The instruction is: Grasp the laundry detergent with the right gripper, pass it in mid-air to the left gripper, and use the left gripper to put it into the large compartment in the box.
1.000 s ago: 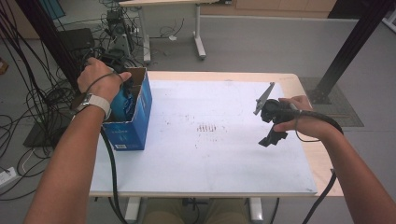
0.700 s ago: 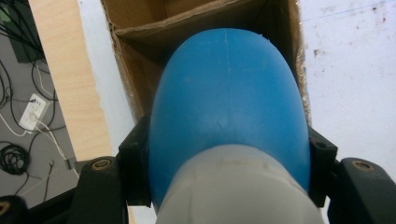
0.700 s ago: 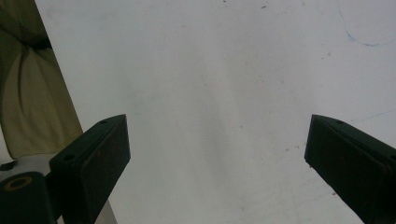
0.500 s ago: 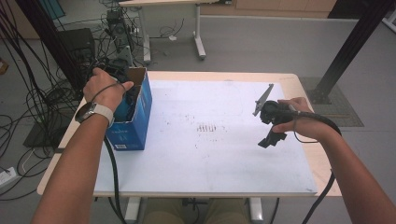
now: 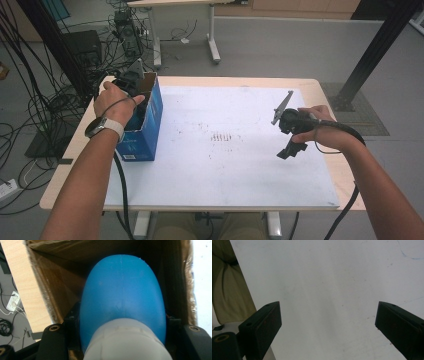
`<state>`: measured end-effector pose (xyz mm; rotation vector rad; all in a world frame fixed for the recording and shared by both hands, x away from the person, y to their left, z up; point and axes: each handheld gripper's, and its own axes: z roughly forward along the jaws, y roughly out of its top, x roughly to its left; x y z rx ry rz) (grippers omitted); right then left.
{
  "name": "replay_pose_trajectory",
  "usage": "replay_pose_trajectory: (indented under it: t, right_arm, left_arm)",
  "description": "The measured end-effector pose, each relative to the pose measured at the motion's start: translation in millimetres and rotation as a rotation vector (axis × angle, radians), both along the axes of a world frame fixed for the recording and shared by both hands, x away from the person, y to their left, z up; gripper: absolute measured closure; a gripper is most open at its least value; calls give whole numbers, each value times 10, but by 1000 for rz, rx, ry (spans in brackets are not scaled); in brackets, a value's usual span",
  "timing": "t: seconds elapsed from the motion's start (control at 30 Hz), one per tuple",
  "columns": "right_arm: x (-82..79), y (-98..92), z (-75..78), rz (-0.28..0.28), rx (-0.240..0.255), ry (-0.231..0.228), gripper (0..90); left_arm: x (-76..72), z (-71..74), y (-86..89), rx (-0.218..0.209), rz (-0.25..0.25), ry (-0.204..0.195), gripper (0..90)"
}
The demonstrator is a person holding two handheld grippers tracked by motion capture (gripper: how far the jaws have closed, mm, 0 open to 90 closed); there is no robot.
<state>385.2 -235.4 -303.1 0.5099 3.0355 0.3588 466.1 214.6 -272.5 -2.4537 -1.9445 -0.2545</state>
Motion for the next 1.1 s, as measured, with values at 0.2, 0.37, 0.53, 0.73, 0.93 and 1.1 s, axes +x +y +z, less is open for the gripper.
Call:
replay_pose_trajectory:
  t: [0.2,0.37,0.53,0.73,0.93,1.1]
  right_arm:
    - [9,-3,-17,-4,-1,4,67]
    - [11,14,-23,-2,2,5,68]
    - [14,31,-15,0,2,4,68]
    - [14,34,-14,3,-3,3,67]
    - [9,37,-4,2,1,1,68]
    - [2,42,5,3,-1,-2,67]
  left_arm:
    - [6,-59,17,-7,-1,3,377]
    - [7,-61,21,-8,-5,5,377]
    - [7,-62,23,-9,-6,7,377]
    - [8,-66,30,-10,-8,9,376]
    - [5,-70,34,-9,-13,7,375]
    - [1,-71,40,-12,-11,5,376]
